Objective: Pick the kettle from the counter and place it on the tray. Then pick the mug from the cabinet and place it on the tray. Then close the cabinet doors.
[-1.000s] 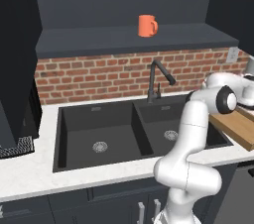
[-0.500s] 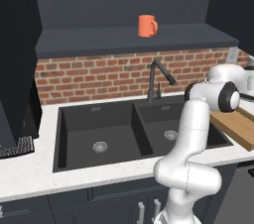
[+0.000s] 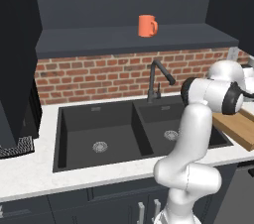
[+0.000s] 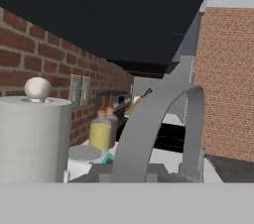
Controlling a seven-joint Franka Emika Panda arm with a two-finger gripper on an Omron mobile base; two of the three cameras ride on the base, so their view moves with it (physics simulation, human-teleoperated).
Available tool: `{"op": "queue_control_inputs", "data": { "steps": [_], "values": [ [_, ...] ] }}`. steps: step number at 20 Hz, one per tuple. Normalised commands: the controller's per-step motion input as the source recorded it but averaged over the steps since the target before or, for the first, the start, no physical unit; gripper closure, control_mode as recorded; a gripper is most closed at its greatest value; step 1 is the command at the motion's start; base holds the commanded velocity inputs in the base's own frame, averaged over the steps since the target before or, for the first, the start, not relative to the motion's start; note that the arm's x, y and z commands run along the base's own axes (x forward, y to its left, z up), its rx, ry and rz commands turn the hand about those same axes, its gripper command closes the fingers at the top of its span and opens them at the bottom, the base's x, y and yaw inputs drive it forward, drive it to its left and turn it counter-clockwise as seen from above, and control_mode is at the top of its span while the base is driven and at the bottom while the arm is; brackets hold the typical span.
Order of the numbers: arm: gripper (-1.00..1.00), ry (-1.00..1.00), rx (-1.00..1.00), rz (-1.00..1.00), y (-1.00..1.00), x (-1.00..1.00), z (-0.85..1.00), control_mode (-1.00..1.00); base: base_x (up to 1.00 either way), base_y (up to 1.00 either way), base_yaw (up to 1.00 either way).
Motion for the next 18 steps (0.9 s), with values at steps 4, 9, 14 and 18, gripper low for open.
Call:
{"op": "queue_control_inputs", "data": {
  "steps": [4,9,14,18],
  "values": [
    [1.0,0.0,-0.04,0.07,0.44,-0.4,-0.41,-1.0,0.0,0.0,0.0],
    [1.0,-0.04,0.0,0.06,0.37,-0.37,-0.26,-1.0,0.0,0.0,0.0],
    [1.0,-0.06,0.0,0.05,0.42,-0.1,-0.25,-1.0,0.0,0.0,0.0],
    [1.0,-0.05,0.02,0.02,0.47,0.17,-0.2,-1.0,0.0,0.0,0.0]
  ]
}}
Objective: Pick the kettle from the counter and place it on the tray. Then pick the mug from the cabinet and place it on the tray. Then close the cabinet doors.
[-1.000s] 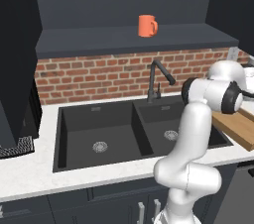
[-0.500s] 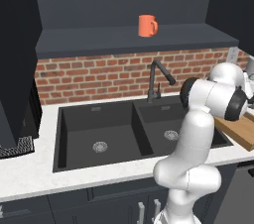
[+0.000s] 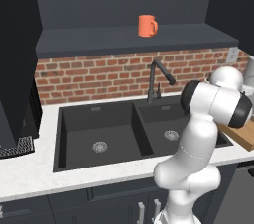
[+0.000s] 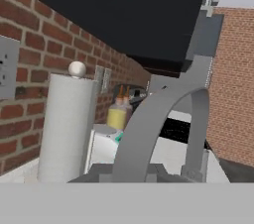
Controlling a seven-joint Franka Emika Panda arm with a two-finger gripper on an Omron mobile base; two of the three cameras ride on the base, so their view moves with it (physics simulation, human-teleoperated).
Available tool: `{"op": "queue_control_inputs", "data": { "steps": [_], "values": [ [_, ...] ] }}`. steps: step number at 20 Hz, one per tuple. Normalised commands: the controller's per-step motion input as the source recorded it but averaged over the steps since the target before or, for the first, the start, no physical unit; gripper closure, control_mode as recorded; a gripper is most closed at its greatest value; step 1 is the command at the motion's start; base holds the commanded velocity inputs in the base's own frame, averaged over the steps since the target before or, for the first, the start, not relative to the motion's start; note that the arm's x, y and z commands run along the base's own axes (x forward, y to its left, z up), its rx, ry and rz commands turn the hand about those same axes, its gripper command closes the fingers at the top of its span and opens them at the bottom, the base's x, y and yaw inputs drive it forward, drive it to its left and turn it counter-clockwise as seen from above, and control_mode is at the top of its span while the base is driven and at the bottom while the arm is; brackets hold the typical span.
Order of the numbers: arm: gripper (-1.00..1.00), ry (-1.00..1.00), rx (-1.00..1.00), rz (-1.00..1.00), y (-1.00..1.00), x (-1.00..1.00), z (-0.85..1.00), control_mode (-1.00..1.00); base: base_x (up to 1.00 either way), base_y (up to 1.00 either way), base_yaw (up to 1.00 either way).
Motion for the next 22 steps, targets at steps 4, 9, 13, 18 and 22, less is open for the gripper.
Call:
{"op": "queue_control_inputs", "data": {
  "steps": [4,9,13,18,22],
  "values": [
    [1.0,-0.09,0.03,0.0,0.45,0.11,-0.34,-1.0,0.0,0.0,0.0],
    [1.0,-0.15,0.12,0.0,0.22,0.21,-0.38,-1.0,0.0,0.0,0.0],
    [1.0,-0.22,0.13,0.0,0.02,0.3,-0.24,-1.0,0.0,0.0,0.0],
    [1.0,-0.23,0.09,0.01,0.0,0.17,-0.22,-1.0,0.0,0.0,0.0],
    [1.0,-0.31,0.03,0.01,0.0,0.0,-0.45,-1.0,0.0,0.0,0.0]
  ]
}}
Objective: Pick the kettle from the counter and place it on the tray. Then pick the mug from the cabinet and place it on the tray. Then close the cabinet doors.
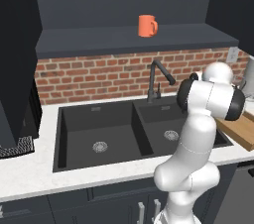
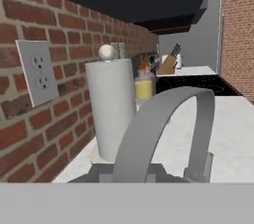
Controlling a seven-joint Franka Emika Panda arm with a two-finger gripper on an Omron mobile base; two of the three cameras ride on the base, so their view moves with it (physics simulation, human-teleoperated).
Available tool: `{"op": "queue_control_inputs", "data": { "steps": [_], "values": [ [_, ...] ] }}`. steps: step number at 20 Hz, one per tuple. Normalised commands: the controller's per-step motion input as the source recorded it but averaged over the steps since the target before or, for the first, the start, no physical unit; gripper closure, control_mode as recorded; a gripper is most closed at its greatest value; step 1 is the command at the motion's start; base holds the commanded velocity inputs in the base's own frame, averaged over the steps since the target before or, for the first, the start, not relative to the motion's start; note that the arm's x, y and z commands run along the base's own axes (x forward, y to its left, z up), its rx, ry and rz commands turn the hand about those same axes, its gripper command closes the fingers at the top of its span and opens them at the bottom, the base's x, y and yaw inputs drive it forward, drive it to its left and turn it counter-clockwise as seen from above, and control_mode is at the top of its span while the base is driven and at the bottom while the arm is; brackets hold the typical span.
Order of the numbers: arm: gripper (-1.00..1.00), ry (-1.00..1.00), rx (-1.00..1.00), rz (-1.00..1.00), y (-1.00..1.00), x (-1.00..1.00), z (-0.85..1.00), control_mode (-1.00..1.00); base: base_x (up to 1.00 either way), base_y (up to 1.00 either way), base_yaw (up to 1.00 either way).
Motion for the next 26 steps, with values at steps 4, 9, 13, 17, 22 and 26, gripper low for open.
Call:
{"op": "queue_control_inputs", "data": {
  "steps": [4,9,13,17,22,26],
  "values": [
    [1.0,-0.35,0.02,0.0,0.0,0.0,-0.55,-1.0,0.0,0.0,0.0],
    [1.0,-0.3,0.0,0.0,0.0,0.0,-0.64,-1.0,0.0,0.0,0.0],
    [1.0,-0.21,0.0,0.0,0.0,0.0,-0.76,-1.0,0.0,0.0,0.0],
    [1.0,-0.12,0.0,0.0,0.0,0.0,-0.81,-1.0,0.0,0.0,0.0],
    [1.0,-0.04,0.0,0.0,-0.04,0.0,-0.81,-1.0,0.0,0.0,0.0],
    [1.0,-0.04,0.0,0.0,-0.06,0.0,-0.76,-1.0,0.0,0.0,0.0]
  ]
}}
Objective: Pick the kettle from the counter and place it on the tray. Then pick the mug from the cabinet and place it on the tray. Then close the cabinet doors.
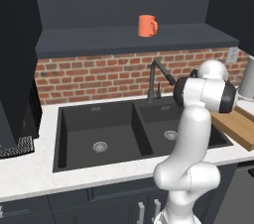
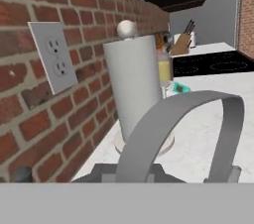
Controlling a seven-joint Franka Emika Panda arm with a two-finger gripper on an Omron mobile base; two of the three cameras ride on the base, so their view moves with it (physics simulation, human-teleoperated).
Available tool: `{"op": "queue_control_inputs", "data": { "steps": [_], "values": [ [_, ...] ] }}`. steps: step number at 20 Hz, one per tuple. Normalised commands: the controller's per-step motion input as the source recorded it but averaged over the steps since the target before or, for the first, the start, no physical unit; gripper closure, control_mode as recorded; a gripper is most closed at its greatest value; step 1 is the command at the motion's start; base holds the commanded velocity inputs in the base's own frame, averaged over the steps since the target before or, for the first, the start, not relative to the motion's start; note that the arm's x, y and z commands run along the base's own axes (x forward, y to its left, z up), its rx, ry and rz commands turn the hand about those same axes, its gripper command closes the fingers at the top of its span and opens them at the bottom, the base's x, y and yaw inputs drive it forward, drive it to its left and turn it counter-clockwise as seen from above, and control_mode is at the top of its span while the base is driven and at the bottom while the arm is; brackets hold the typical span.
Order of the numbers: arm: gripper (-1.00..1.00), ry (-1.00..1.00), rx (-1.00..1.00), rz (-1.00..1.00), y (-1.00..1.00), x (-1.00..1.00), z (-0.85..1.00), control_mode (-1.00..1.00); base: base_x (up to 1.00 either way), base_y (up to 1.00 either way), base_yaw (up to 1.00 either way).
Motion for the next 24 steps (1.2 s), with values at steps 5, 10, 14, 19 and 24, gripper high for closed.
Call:
{"op": "queue_control_inputs", "data": {
  "steps": [5,10,14,19,24],
  "values": [
    [1.0,-0.07,0.0,0.03,-0.13,0.05,-0.65,-1.0,0.0,0.0,0.0],
    [1.0,0.0,0.0,0.0,-0.2,0.0,-0.79,-1.0,0.0,0.0,0.0],
    [1.0,0.0,0.0,0.0,-0.25,-0.05,-0.82,-1.0,0.0,0.0,0.0],
    [1.0,0.0,-0.04,0.0,-0.3,-0.17,-0.81,-1.0,0.0,0.0,0.0],
    [1.0,0.08,-0.08,0.0,-0.25,-0.27,-0.74,-1.0,0.0,0.0,0.0]
  ]
}}
